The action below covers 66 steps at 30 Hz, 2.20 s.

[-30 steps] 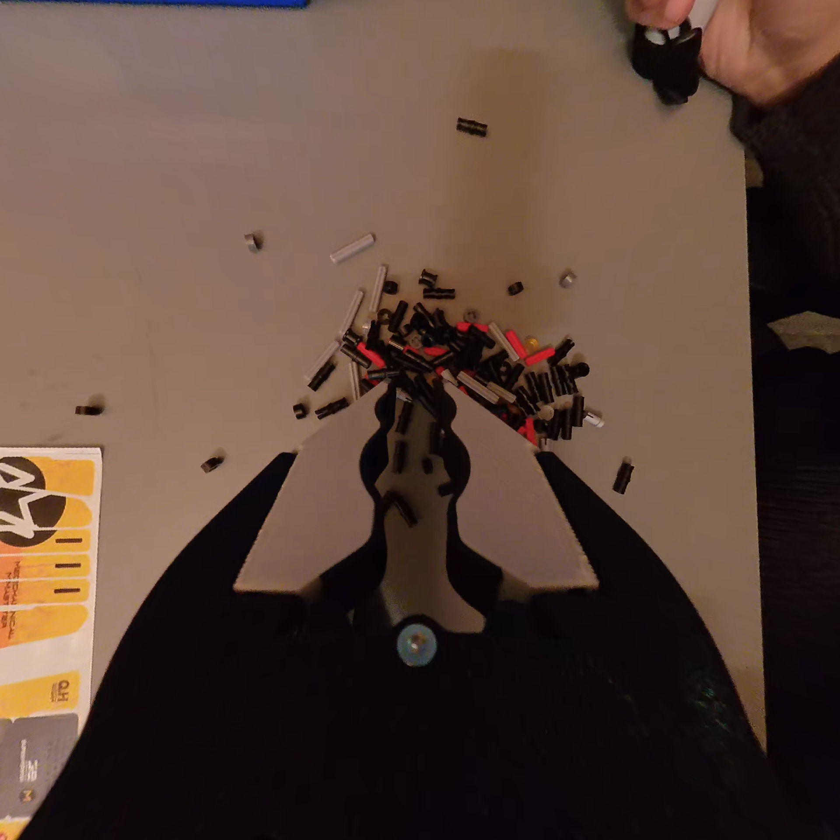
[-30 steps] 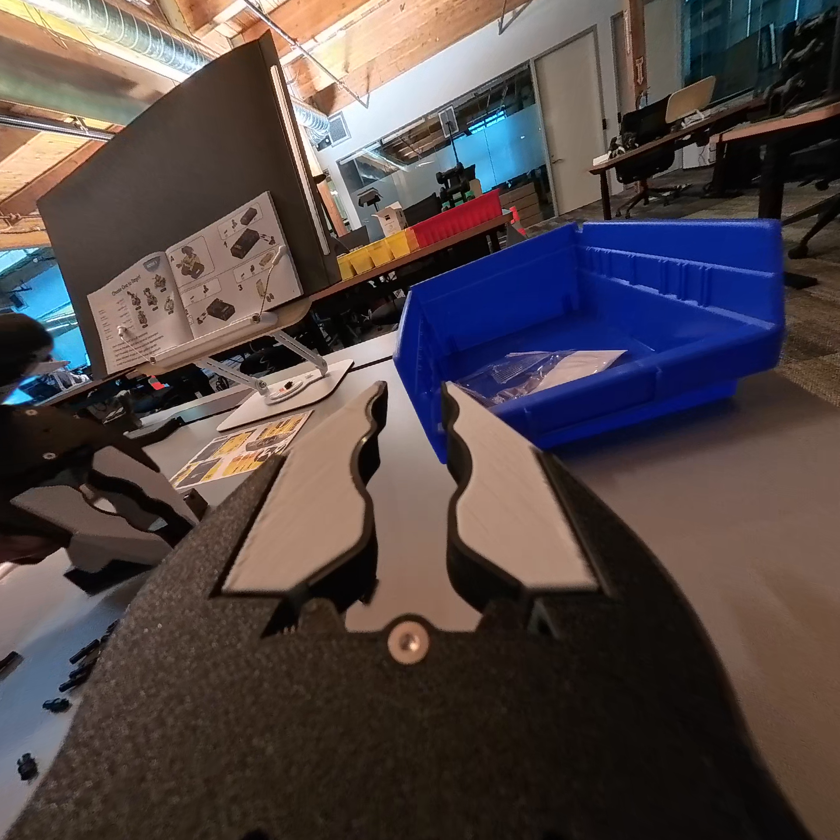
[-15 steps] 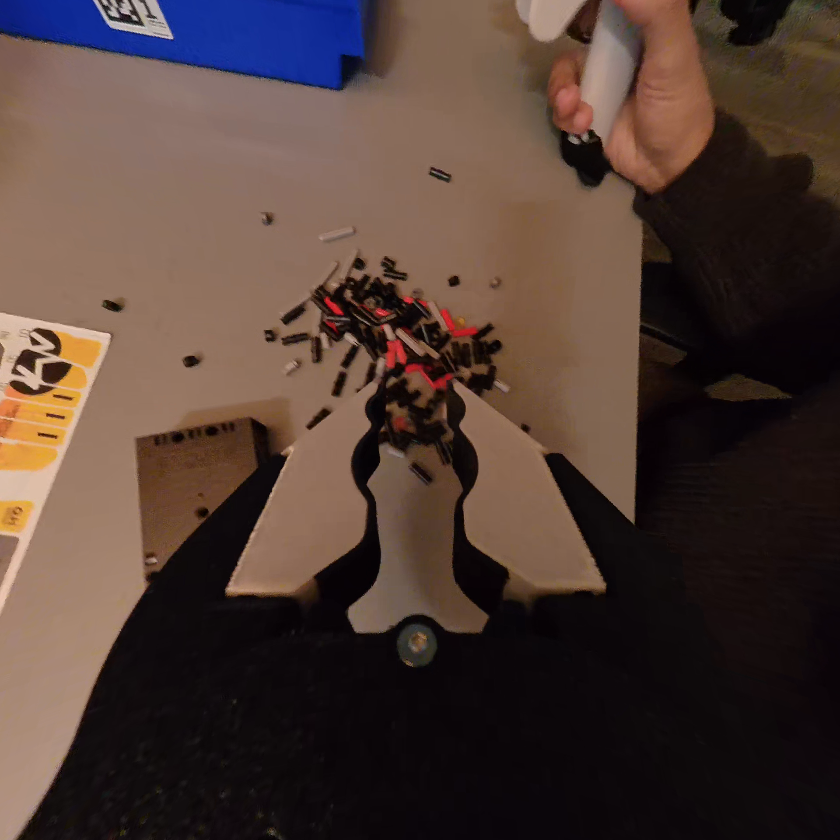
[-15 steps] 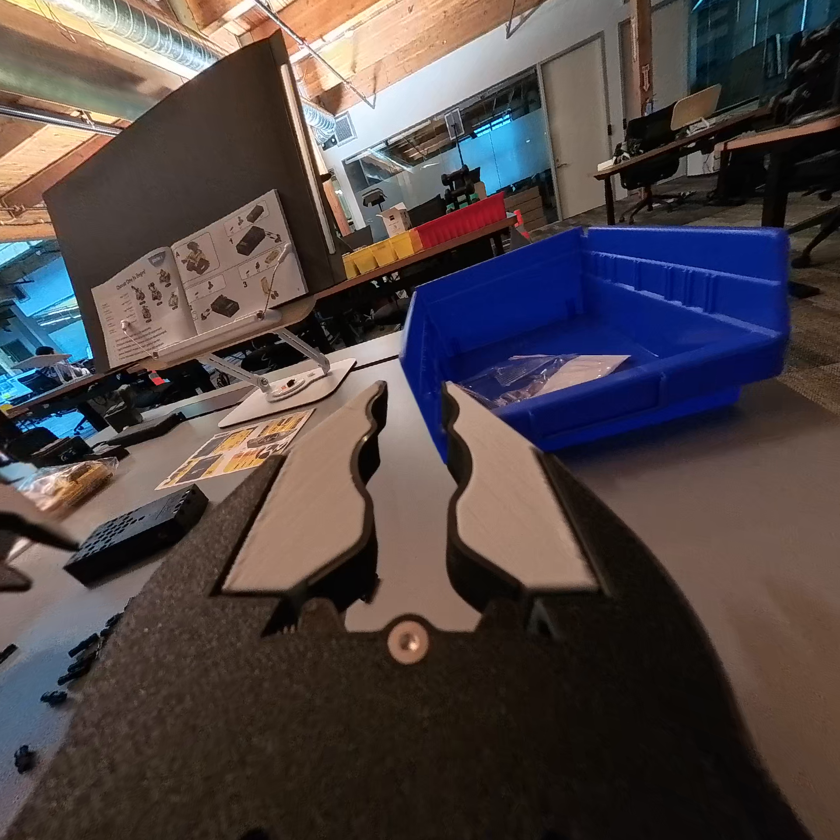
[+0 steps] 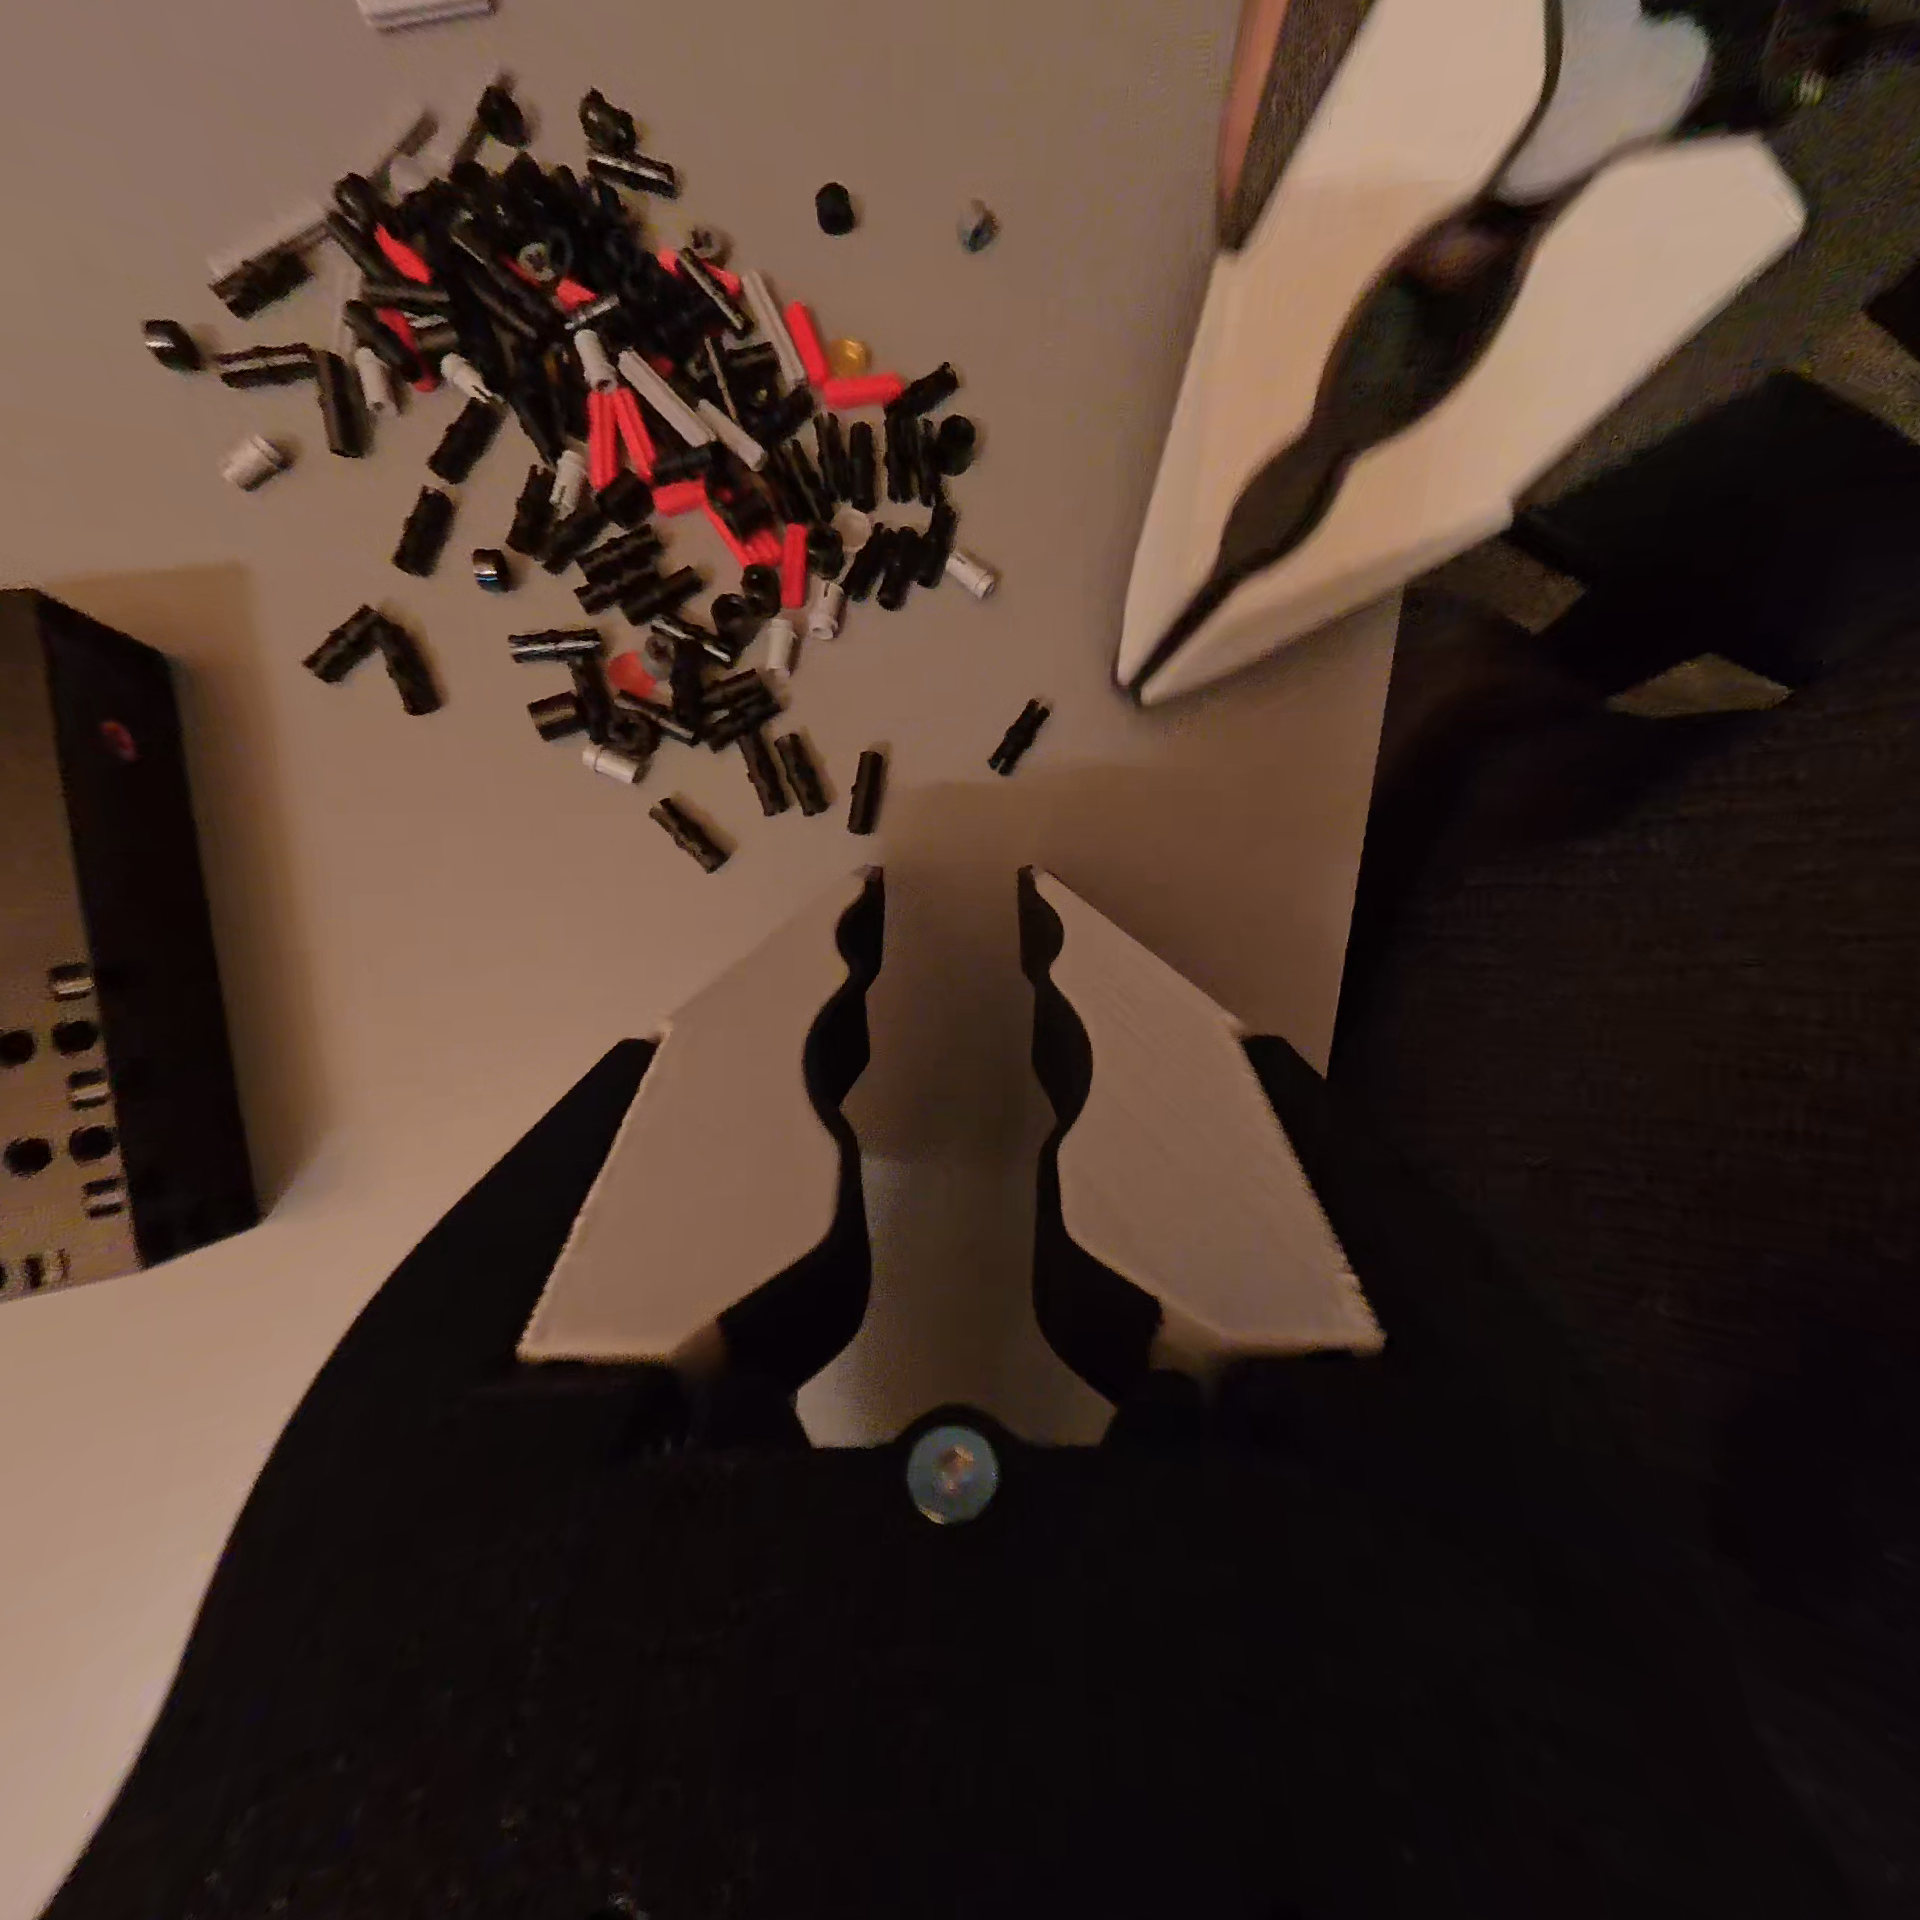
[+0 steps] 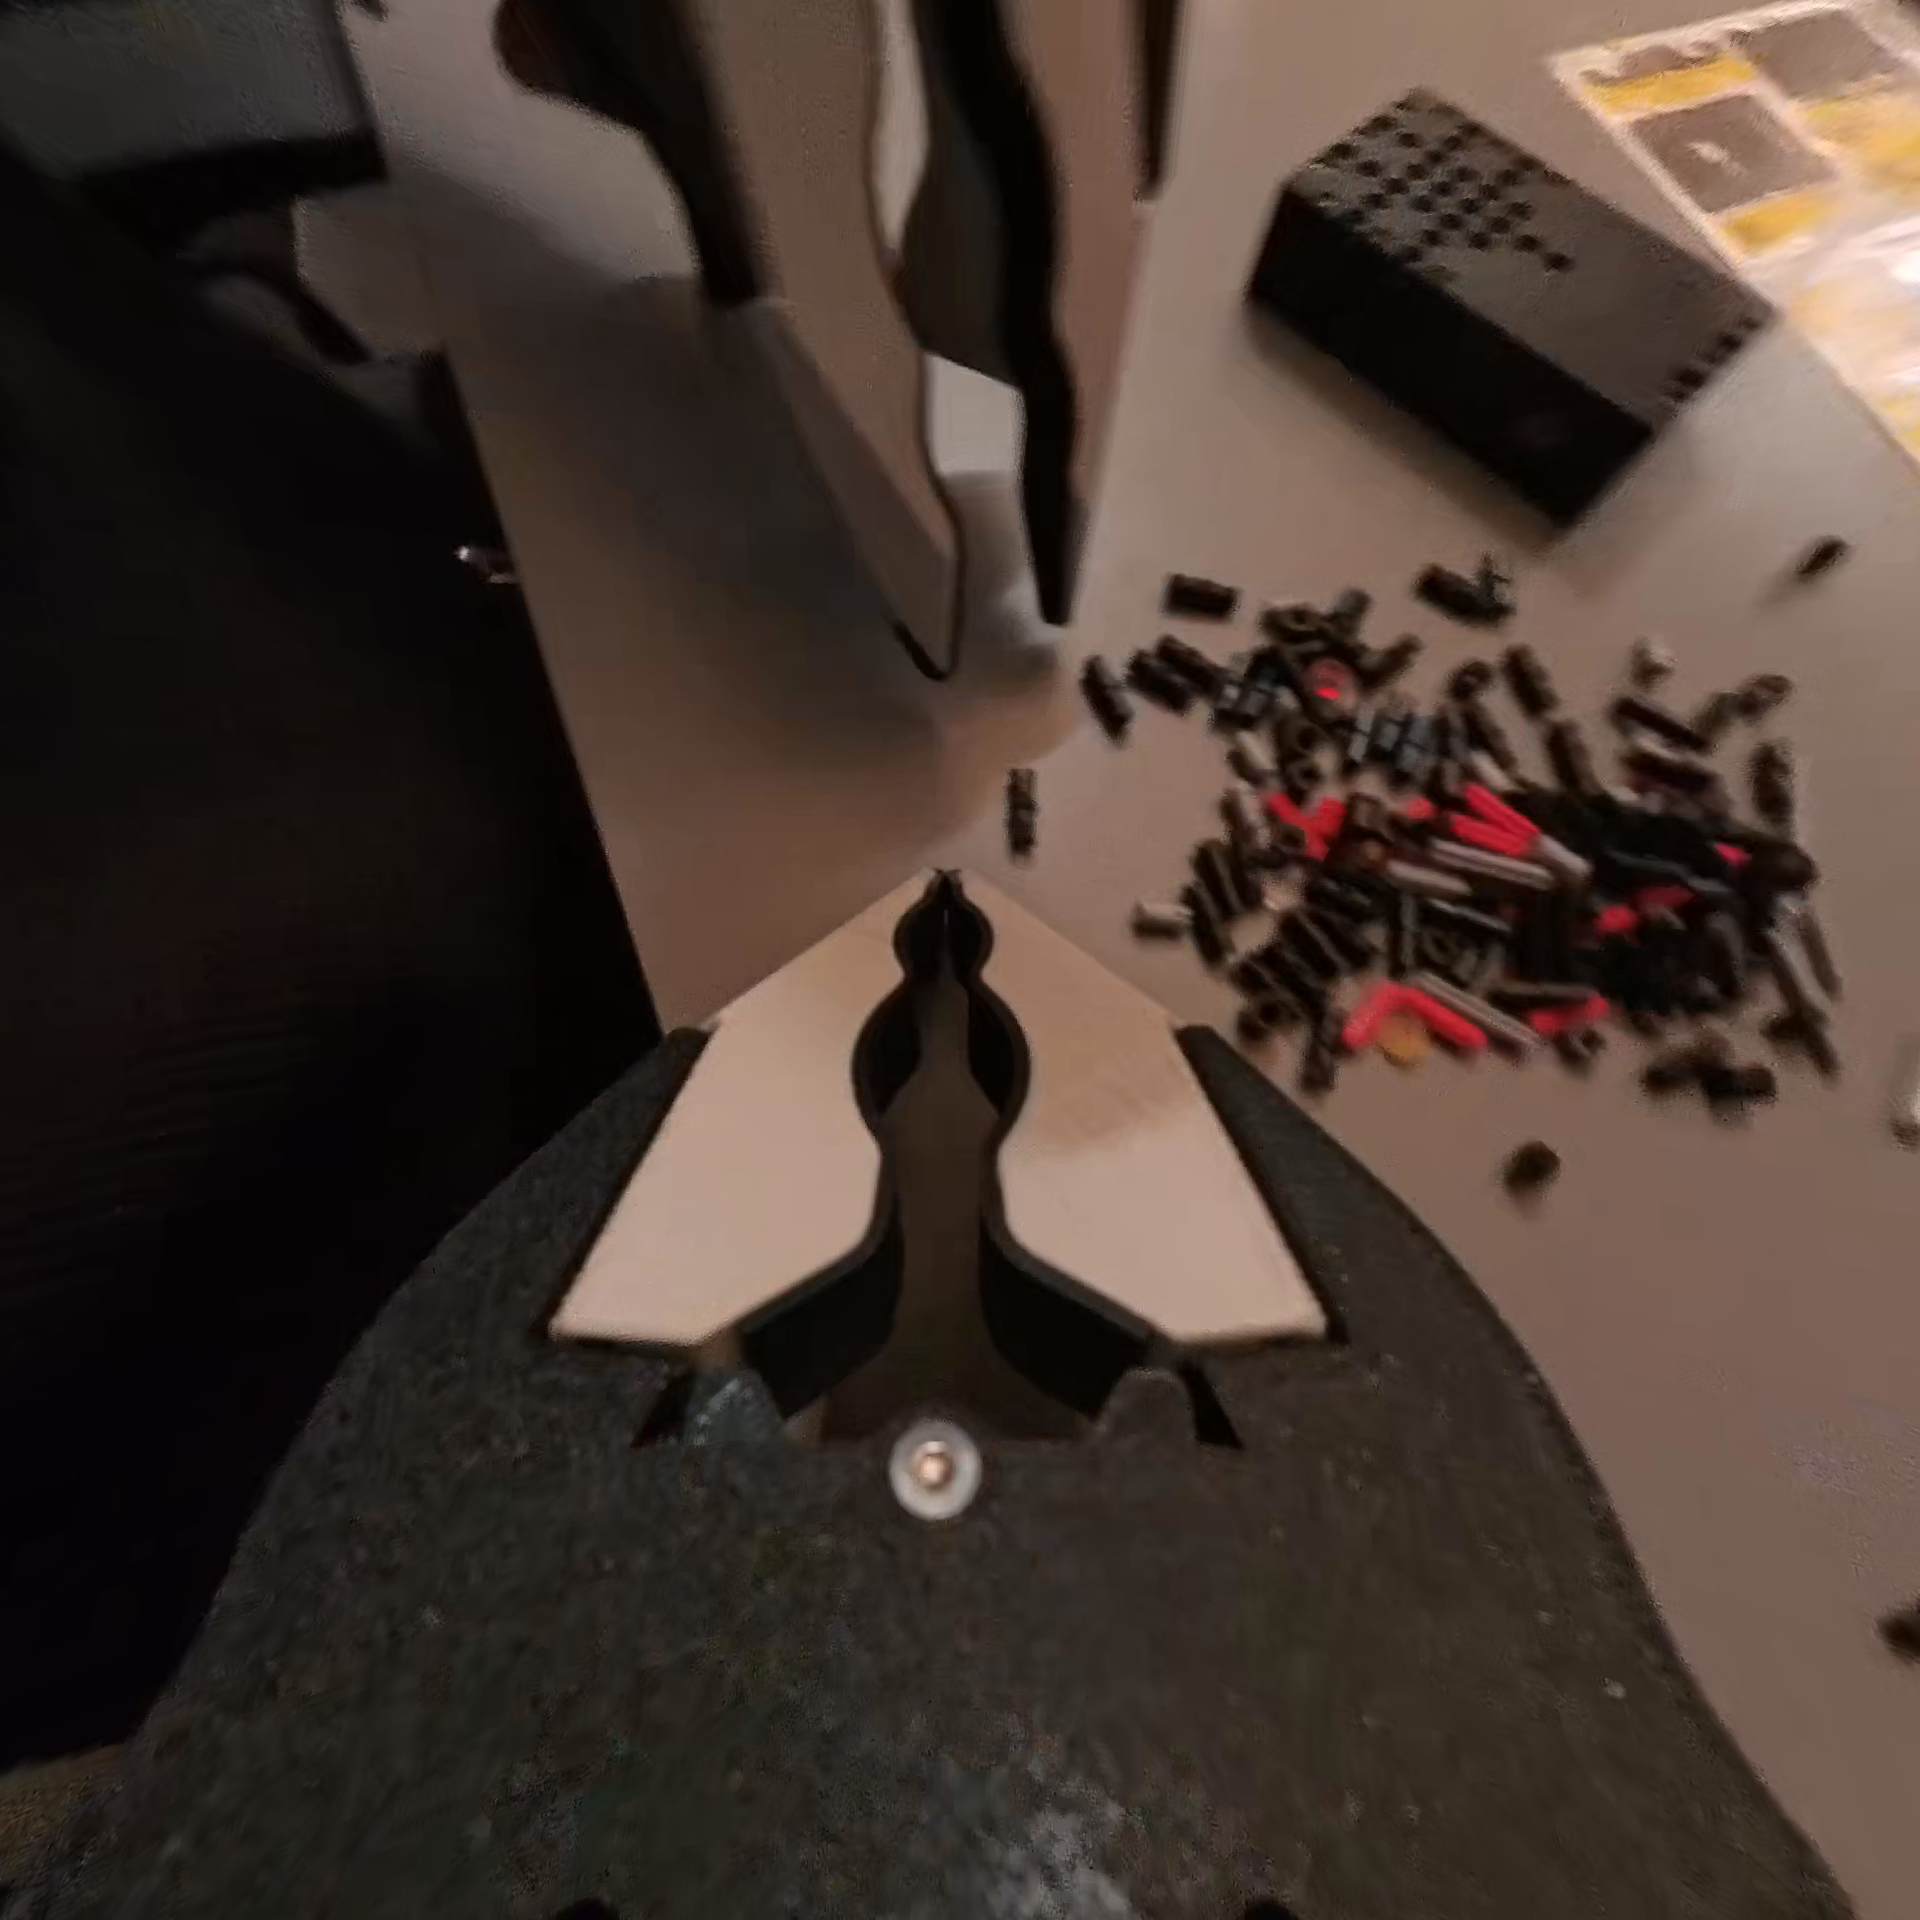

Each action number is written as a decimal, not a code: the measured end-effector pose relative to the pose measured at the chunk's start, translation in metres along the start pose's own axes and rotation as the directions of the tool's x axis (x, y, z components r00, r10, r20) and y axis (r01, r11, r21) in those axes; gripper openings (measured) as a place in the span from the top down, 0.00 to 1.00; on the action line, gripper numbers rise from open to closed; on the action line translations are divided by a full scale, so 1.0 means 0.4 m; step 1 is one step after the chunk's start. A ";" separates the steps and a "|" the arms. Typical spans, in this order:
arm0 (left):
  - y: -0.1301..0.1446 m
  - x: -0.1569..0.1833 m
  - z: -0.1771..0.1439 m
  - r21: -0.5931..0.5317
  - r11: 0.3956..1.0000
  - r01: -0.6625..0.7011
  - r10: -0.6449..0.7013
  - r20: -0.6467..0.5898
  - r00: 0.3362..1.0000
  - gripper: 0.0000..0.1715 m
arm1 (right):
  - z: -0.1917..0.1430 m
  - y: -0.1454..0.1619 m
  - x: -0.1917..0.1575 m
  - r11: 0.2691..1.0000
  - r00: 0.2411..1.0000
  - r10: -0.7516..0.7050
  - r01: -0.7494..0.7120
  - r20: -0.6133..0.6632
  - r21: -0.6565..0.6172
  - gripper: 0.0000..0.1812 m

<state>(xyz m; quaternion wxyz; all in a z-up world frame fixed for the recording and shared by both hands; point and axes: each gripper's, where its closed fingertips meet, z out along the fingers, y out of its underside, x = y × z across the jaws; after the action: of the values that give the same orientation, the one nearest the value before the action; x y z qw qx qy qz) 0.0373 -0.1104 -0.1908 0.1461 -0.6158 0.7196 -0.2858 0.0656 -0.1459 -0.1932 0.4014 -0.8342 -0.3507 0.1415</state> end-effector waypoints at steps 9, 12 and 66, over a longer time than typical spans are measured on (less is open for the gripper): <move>-0.021 -0.044 0.030 0.005 1.000 0.030 -0.030 0.056 0.998 0.94 | 0.055 -0.026 0.029 0.998 0.998 0.050 -0.048 0.049 -0.033 1.00; -0.039 -0.064 0.041 0.022 0.998 0.054 -0.056 0.073 0.996 0.97 | 0.056 -0.024 0.072 0.996 0.996 0.086 -0.086 -0.008 -0.032 1.00; -0.100 -0.189 0.007 0.076 0.987 0.142 -0.152 0.152 0.977 0.97 | -0.015 -0.028 0.205 0.980 0.974 0.182 -0.168 -0.135 0.111 1.00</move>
<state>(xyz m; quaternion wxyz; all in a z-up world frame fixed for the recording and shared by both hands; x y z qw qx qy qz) 0.0858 -0.0410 -0.1801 0.2009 -0.6830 0.6485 -0.2693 0.1218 -0.0871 -0.1771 0.4527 -0.8489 -0.2384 0.1327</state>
